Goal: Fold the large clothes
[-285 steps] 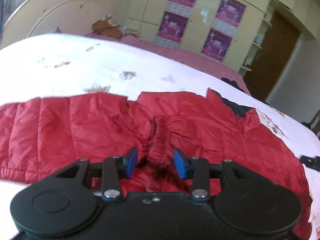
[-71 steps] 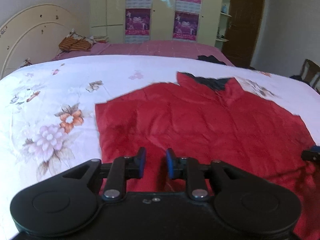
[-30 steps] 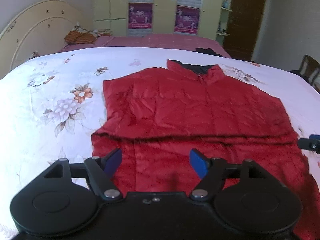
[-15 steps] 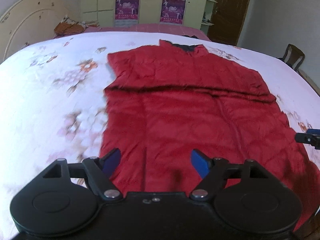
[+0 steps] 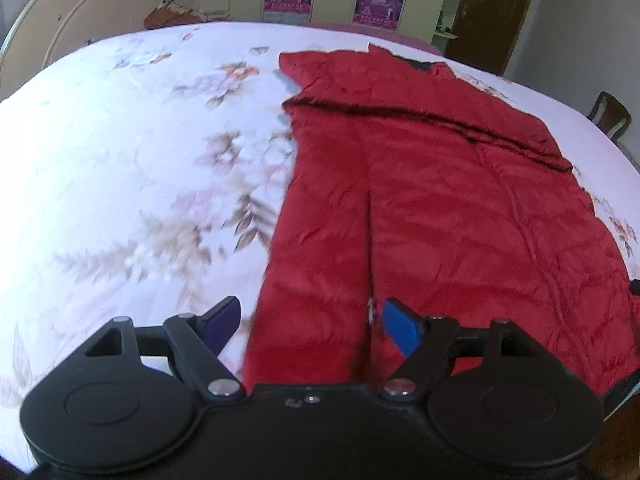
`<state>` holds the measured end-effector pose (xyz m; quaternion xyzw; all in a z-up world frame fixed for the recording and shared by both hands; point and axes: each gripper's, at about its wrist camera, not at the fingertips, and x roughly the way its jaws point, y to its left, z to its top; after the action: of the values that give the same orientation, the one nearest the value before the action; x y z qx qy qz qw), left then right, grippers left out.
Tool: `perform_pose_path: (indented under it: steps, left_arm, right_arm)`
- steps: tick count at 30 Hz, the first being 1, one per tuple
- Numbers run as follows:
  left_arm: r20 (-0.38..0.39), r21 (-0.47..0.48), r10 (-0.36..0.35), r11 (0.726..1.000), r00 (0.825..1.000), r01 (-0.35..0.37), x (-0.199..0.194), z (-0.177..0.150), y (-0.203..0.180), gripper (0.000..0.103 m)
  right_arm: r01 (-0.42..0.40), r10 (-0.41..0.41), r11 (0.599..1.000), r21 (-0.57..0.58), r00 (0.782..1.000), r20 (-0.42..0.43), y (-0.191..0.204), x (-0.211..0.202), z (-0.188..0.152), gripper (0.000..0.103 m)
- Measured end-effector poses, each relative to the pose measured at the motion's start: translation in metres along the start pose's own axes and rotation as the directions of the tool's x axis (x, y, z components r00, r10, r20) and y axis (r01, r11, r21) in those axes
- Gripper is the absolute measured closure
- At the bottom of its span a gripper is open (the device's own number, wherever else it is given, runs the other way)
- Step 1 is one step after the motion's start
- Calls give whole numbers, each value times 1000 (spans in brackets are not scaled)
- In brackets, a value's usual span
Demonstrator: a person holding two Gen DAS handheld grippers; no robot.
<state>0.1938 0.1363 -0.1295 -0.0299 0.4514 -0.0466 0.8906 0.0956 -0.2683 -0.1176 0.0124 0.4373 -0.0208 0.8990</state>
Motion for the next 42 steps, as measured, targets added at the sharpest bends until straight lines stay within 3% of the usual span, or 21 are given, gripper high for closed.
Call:
perform_pose_path:
  steps: [7,13,14,18,20,24,28,34,42]
  left_arm:
    - [-28,-33,-34,999,999,33,0,-19,6,30]
    - [-28,-32,-89,996,996,88,-3,-26,2,48]
    - [-30,-39,-98,995,995,97,-3,-26,3,52]
    - [-37,-55,-146,988,989,144,-5,-27,4,69]
    - [-44,-58,-182,982,982,180,-6,-25,3,85]
    - [-12,-74,-222,973,975,221,-13,-17,4,89]
    - [69,-97,-262,959,963,267,-29,3,8,92]
    - [216,-68,-298,945,930,319,-42,57,0,92]
    - [350,-76,-240,956,906,283,-9,144,-12,92]
  right_arm:
    - [-5,6,999,43,999,-34,-16,-4,-20,28]
    - [-64,69,994,93,996,-57,-14,-8,-33,30]
    - [-74,80,992,99,995,-62,-14,-8,-34,46]
    - [-114,125,985,130,989,-80,-13,-10,-34,68]
    - [-147,162,977,156,982,-92,-12,-12,-33,89]
    - [-177,189,971,162,980,-64,-6,-22,-26,94]
    - [-206,204,966,155,979,31,-1,-41,-3,94]
    - [-211,186,968,137,967,173,4,-54,53,94]
    - [-202,157,969,139,946,284,3,-13,142,94]
